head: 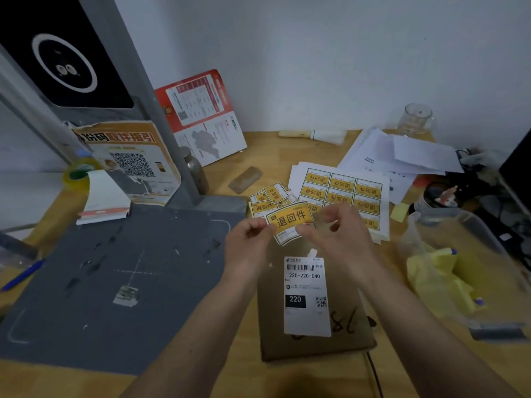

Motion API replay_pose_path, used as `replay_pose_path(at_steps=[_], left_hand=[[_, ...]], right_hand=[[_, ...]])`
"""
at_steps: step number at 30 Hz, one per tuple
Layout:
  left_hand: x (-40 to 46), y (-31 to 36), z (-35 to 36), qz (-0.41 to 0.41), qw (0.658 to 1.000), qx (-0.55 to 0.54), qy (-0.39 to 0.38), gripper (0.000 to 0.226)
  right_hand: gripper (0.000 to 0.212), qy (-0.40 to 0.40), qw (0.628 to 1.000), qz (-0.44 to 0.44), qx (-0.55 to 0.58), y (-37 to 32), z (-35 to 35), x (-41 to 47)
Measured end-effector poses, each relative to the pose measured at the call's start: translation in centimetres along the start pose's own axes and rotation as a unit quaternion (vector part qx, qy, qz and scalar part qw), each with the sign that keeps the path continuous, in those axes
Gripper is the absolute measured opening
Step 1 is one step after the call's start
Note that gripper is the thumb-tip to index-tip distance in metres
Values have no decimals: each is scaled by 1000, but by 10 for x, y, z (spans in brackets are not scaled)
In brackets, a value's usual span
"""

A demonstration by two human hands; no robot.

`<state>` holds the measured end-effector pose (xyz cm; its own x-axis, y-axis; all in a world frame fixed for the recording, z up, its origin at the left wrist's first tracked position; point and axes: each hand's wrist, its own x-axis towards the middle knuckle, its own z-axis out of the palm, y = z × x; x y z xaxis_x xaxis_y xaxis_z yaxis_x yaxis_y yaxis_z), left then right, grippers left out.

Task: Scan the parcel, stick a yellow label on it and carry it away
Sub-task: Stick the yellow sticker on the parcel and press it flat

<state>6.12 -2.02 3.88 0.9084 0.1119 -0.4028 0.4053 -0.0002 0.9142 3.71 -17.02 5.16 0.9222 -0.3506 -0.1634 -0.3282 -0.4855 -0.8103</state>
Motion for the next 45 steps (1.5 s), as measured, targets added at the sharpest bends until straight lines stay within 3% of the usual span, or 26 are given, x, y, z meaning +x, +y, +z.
replay_pose_path(at_steps=[3,5,15,22,28,35,40,42,45], left_hand=[[10,-6,3,-4,1000,25,-15,8],[18,-9,4,-4,999,43,-18,7],[56,-23,12,45,969,242,-34,10],[60,-24,20,86,928,361,-19,15],[60,-24,22,89,919,384,-6,19],[61,-24,21,104,907,407,-32,27],[59,-21,-1,97,910,403,26,61],[52,-25,-9,196,884,422,39,52],[37,-47,-6,376,780,500,-23,44]], right_hand=[[23,-1,1000,-6,12,9,11,10],[19,10,1000,4,28,15,15,17],[45,3,998,56,-4,35,33,40],[36,42,992,34,-117,42,46,50],[30,42,976,26,-212,40,50,51],[45,30,964,27,-264,39,53,55],[61,42,981,55,-179,38,35,46],[46,52,975,-21,-217,38,32,35],[26,38,940,-174,-292,36,44,14]])
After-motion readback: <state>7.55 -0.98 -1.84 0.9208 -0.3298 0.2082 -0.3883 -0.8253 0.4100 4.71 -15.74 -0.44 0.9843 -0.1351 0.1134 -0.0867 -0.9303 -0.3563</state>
